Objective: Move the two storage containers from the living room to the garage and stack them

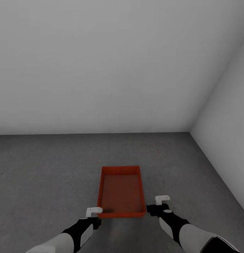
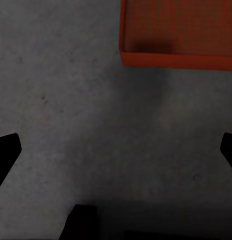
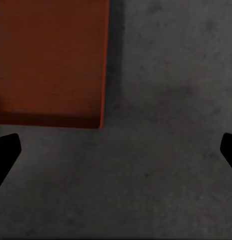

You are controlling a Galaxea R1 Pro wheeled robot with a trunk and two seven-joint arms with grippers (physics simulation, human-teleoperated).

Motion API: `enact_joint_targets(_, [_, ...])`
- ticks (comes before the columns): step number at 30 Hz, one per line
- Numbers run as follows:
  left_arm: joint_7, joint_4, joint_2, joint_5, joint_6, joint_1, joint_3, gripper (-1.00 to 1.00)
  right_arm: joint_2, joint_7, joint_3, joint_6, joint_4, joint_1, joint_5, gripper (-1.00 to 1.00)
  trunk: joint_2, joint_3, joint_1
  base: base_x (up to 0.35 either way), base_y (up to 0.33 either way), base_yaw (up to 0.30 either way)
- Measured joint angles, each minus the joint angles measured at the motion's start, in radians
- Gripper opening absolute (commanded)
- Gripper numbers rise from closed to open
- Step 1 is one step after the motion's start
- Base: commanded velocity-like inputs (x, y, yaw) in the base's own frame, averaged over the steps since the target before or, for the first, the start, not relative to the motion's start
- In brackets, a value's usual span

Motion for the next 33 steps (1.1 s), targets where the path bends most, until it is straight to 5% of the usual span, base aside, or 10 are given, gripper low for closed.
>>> enact_joint_targets(23, [0.000, 0.006, 0.000, 0.005, -0.001, 0.000, 0.001, 1.00, 0.006, 0.000, 0.001, -0.002, 0.048, 0.000, 0.000, 1.00, 0.000, 0.001, 0.000, 0.000, 0.000, 0.000])
enact_joint_targets(33, [-0.001, 0.095, 0.001, 0.009, -0.002, 0.003, 0.003, 1.00, 0.025, -0.001, 0.001, -0.012, 0.110, 0.016, -0.001, 1.00, 0.000, 0.001, 0.000, 0.000, 0.000, 0.000])
